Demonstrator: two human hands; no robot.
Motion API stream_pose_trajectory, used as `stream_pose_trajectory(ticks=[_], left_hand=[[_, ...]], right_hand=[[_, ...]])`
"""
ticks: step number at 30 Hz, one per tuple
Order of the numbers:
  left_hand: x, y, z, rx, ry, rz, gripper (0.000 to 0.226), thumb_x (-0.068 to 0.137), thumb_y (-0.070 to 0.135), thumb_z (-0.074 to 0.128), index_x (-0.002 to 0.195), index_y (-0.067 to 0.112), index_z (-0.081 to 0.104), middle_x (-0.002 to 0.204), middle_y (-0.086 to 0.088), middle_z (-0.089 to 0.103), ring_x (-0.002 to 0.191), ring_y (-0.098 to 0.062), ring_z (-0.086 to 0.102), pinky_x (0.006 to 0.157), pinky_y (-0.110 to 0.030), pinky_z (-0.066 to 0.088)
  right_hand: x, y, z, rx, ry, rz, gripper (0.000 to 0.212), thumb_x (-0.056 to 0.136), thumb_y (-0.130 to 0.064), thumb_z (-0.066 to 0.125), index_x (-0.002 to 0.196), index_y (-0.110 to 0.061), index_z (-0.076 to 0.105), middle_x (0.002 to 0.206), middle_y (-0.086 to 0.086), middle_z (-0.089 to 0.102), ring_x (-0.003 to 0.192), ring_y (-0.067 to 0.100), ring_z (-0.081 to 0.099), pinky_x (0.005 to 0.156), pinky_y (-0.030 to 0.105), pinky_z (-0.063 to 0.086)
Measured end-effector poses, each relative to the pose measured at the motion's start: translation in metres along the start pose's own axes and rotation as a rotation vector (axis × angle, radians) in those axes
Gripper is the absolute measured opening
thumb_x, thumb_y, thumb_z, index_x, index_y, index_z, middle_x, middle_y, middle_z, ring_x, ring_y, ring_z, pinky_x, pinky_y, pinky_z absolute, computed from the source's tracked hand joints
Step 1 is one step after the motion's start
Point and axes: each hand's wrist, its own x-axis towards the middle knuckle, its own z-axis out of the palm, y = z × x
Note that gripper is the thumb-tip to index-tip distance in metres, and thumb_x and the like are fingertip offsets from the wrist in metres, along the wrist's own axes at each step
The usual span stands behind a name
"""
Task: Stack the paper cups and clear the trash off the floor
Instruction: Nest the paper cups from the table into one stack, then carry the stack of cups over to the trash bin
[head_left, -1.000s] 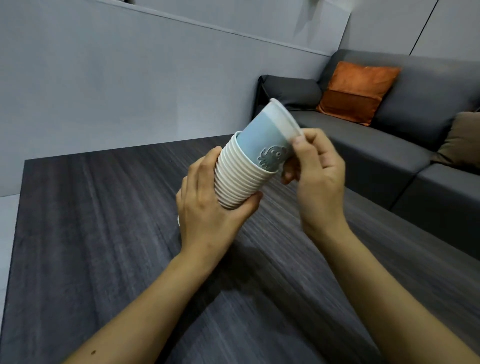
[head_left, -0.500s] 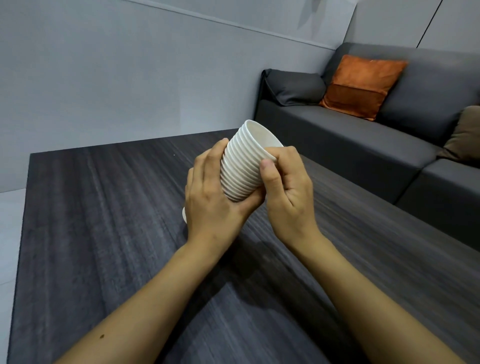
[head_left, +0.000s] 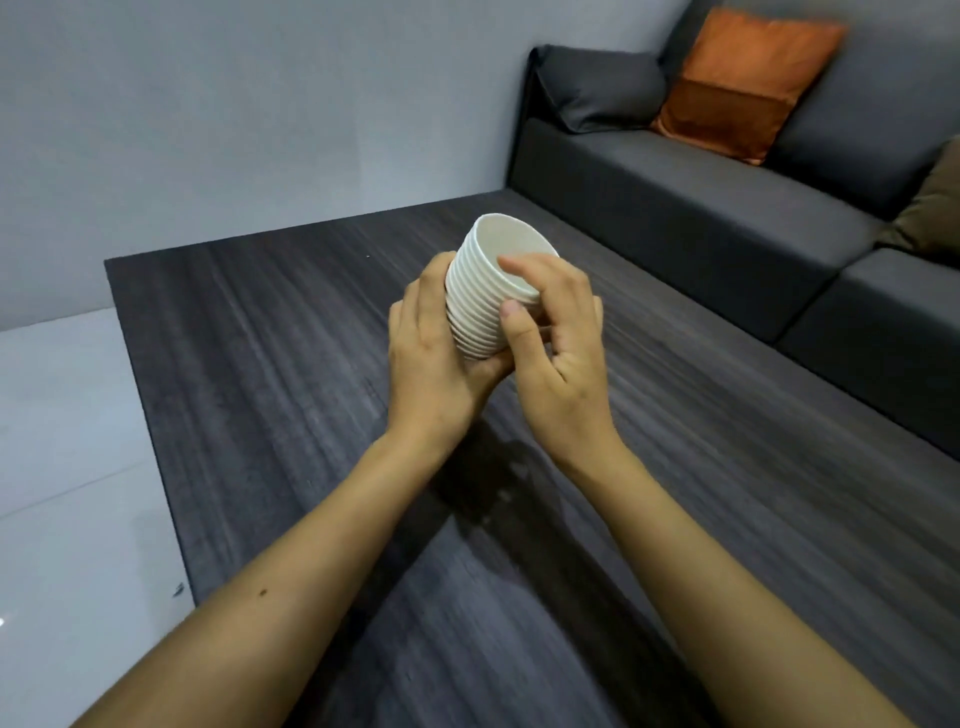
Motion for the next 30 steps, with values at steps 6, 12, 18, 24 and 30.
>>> stream_pose_trajectory(ticks=[6,12,18,24,30], left_hand=[[0.017,0.066,-0.037,0.000,-0.198,-0.073,0.073,0.061,0.041,0.076,0.124,0.018,0.047,0.111,0.012,0.052,0.106,-0.014,0.053,0.094,-0.040,0.044],[0.055,0.169,-0.075,-0.022,-0.332,-0.197,0.077,0.062,0.034,0.081,0.127,0.020,0.042,0.121,0.001,0.056,0.109,-0.013,0.051,0.090,-0.025,0.041],[0.046,0.277,-0.120,-0.085,-0.537,-0.200,0.078,0.064,0.032,0.080,0.130,0.020,0.039,0.125,0.001,0.052,0.106,-0.006,0.045,0.088,-0.022,0.035],[-0.007,0.408,-0.169,-0.191,-0.713,-0.143,0.079,0.065,0.030,0.080,0.130,0.017,0.038,0.126,-0.003,0.050,0.112,-0.013,0.047,0.090,-0.024,0.038],[-0.091,0.532,-0.186,-0.326,-0.964,-0.047,0.075,0.065,0.029,0.081,0.127,0.019,0.039,0.121,0.002,0.052,0.107,-0.011,0.048,0.086,-0.025,0.040]], right_hand=[[0.009,-0.049,-0.050,0.121,-0.052,0.296,0.040,0.092,-0.026,0.043,0.121,-0.051,0.034,0.133,-0.019,0.037,0.117,0.011,0.048,0.094,0.028,0.047],[0.050,-0.118,-0.131,0.048,-0.109,0.810,0.034,0.097,-0.024,0.041,0.130,-0.030,0.048,0.134,-0.007,0.052,0.120,0.015,0.053,0.105,0.040,0.043],[0.040,-0.219,-0.238,-0.236,-0.274,1.011,0.031,0.096,-0.023,0.044,0.124,-0.022,0.055,0.129,-0.004,0.058,0.118,0.014,0.054,0.093,0.019,0.036],[0.005,-0.337,-0.346,-0.477,-0.159,1.127,0.032,0.095,-0.022,0.045,0.125,-0.018,0.055,0.132,0.002,0.057,0.123,0.017,0.050,0.100,0.025,0.038],[-0.101,-0.444,-0.438,-0.474,-0.013,1.292,0.035,0.095,-0.021,0.045,0.129,-0.018,0.051,0.134,0.004,0.055,0.125,0.020,0.049,0.103,0.030,0.037]])
